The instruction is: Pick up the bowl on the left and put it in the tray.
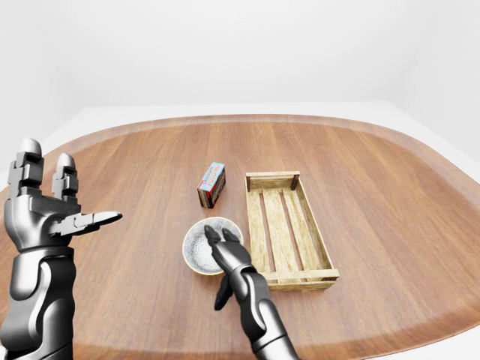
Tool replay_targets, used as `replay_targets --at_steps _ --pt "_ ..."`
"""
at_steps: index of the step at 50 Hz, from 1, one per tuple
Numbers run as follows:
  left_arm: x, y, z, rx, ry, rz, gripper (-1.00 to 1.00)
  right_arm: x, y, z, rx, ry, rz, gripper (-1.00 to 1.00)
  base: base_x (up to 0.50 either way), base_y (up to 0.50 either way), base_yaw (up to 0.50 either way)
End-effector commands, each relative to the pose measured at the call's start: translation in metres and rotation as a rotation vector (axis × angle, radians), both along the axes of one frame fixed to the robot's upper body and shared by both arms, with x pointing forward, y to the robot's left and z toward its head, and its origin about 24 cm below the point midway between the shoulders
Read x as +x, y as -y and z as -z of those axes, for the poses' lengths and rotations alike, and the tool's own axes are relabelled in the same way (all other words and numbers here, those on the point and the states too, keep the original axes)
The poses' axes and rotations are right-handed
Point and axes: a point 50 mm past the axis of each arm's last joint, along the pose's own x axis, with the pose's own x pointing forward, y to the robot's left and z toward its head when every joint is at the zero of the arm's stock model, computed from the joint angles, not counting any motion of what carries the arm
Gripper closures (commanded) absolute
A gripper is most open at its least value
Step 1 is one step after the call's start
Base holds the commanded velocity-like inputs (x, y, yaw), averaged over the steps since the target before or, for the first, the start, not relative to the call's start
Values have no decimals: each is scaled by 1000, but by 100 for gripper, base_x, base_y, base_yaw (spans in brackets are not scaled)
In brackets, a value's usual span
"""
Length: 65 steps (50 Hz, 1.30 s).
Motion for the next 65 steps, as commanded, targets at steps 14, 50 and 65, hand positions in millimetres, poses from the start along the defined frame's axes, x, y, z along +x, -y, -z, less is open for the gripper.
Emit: replay_targets --at_steps 14,50,65 --pt "0 0 0 -1 1 -1 -100 2 -6 10 -7 -36 -3 -100 0 0 0" --pt "-1 0 0 -2 3 0 -100 7 -7 38 -17 -133 41 -100 0 0 0" --pt "-1 1 0 0 -1 3 -100 9 -11 42 -37 -151 30 -100 0 0 0"
